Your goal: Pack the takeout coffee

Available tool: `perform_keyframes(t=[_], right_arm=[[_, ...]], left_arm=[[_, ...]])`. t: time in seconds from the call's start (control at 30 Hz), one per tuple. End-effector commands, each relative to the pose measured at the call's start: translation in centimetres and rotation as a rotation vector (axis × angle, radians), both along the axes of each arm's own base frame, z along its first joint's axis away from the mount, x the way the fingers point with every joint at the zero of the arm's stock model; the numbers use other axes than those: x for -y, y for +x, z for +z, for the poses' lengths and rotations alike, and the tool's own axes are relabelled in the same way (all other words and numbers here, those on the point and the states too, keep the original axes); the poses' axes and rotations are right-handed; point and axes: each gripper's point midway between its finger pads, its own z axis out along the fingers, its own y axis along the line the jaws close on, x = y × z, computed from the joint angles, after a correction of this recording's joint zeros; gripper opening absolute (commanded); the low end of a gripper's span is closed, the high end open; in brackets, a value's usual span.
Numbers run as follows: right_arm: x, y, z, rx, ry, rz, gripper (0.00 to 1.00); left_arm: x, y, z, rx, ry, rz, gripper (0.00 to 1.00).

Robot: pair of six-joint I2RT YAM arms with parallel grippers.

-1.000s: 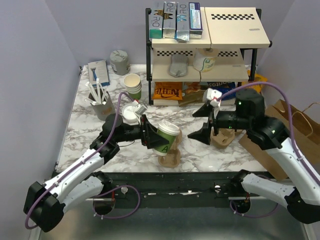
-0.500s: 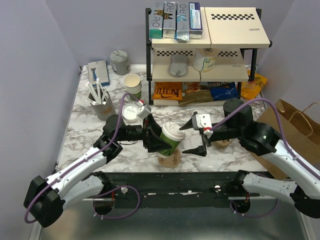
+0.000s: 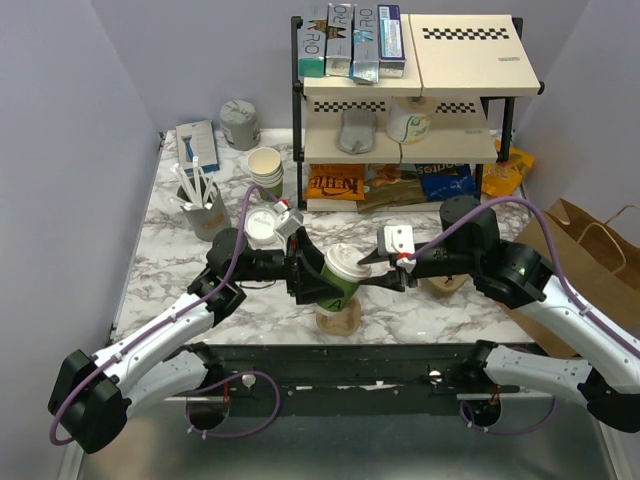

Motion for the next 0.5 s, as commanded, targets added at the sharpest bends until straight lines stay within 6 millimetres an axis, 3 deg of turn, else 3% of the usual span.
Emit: perform_keyframes(t=[0.0, 0.1, 0.2, 0.27, 0.47], right_arm=[[-0.3, 0.4, 1.1, 0.039, 0.016, -0.009, 0.43], [-0.5, 0.6, 1.0, 0.039, 0.013, -0.012, 0.34], [-0.7, 0.8, 0.9, 0.033, 0.013, -0.022, 0.3], [-0.8, 1.1, 0.6, 0.029, 0.007, -0.035, 0.29], [-0.9, 2.7, -1.0, 0.033, -0.033, -0.108, 0.25]], left_arm=[[0.2, -0.2, 2.2, 0.085, -0.052, -0.02, 0.81], [0.2, 0.1, 2.4, 0.077, -0.054, -0.003, 0.83], [0.2, 1.2, 2.3, 0.069, -0.037, 0.064, 0.99], [0.0, 2.8, 1.4, 0.049, 0.005, 0.162, 0.99], [-1.3, 4.4, -0.5, 0.011, 0.116, 0.304, 0.99]])
